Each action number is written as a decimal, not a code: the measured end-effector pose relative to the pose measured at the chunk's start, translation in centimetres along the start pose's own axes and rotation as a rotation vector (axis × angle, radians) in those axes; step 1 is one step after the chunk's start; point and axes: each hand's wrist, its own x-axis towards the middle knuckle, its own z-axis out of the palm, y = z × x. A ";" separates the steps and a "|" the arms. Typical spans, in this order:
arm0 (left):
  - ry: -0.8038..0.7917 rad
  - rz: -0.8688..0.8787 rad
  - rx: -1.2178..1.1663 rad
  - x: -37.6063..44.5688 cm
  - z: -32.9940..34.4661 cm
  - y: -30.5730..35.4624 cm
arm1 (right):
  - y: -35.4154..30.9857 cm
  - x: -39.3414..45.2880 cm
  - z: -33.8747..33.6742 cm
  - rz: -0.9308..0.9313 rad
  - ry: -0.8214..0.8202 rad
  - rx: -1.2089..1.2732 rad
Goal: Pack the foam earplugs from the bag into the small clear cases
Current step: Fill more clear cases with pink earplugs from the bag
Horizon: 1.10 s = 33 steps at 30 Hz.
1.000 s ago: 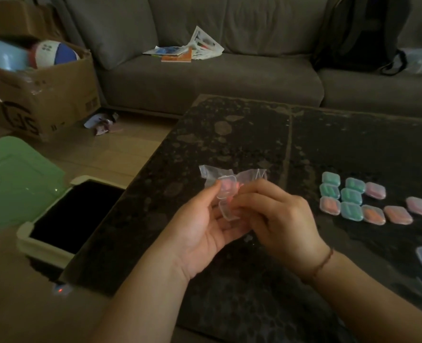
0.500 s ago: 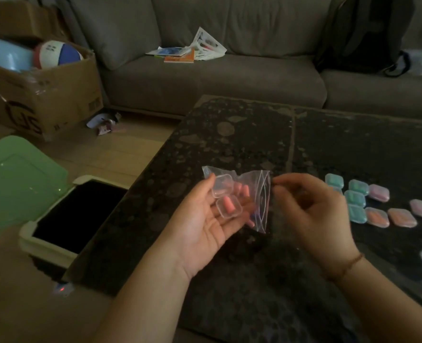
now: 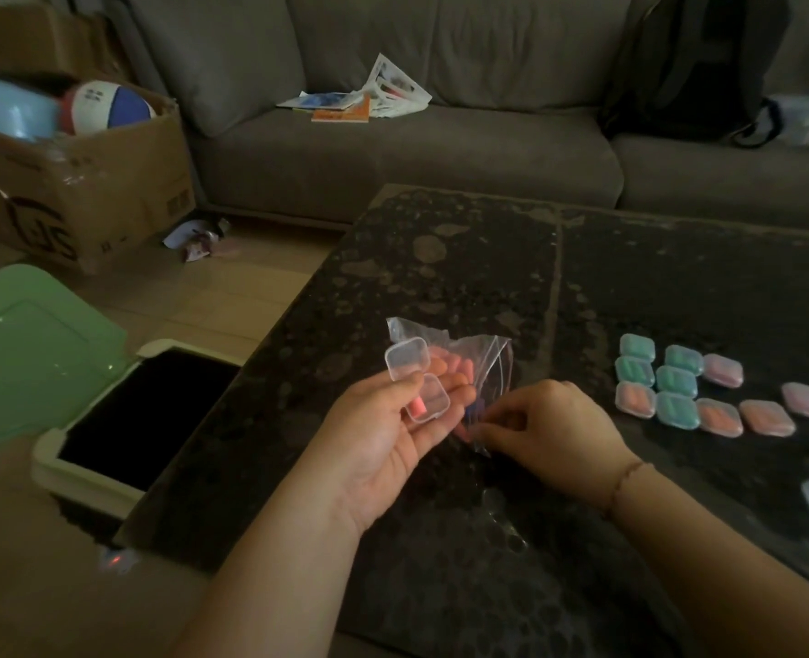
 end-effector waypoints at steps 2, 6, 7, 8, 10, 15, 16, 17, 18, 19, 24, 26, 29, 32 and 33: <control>-0.001 0.001 0.000 0.1 0.0 -0.1 | -0.3 0.0 0.0 -0.020 -0.003 -0.030; 0.009 -0.016 -0.015 -0.1 0.2 0.1 | -1.1 -0.2 0.2 -0.060 0.011 -0.120; 0.011 -0.019 -0.025 -0.1 0.2 0.2 | -1.2 -0.2 0.3 -0.073 0.025 -0.143; 0.011 -0.021 -0.033 -0.2 0.2 0.3 | -1.5 -0.2 0.4 -0.079 0.034 -0.156; 0.014 -0.023 -0.042 -0.3 0.1 0.4 | -1.7 -0.2 0.4 -0.072 0.041 -0.160; 0.043 -0.004 -0.046 -0.5 0.1 0.8 | -2.3 0.1 0.8 -0.065 0.017 -0.142; 0.045 -0.005 -0.061 -0.6 0.1 0.9 | -2.4 0.1 1.0 -0.070 0.023 -0.144; 0.047 -0.005 -0.076 -0.6 0.0 1.0 | -2.4 0.2 1.3 -0.079 0.045 -0.151; 0.050 -0.004 -0.087 -0.6 0.0 1.1 | -2.4 0.3 1.7 -0.087 0.069 -0.164; 0.050 0.000 -0.091 -0.6 -0.1 1.2 | -2.4 0.4 1.9 -0.095 0.090 -0.181; 0.035 0.010 -0.078 -0.7 -0.1 1.3 | -2.2 -0.2 1.1 -0.132 0.115 -0.153; 0.014 0.009 -0.066 -0.7 -0.1 1.4 | -1.4 -1.4 -0.1 -0.177 0.156 -0.137; -0.081 -0.030 -0.020 -0.7 0.1 1.0 | 0.3 -3.9 -2.3 -0.350 0.289 -0.183; -0.206 -0.116 0.027 -0.9 0.9 0.2 | 1.7 -6.0 -4.5 -0.580 0.495 -0.230; -0.251 -0.147 0.047 -0.9 1.3 -0.1 | 2.0 -6.5 -5.3 -0.640 0.541 -0.254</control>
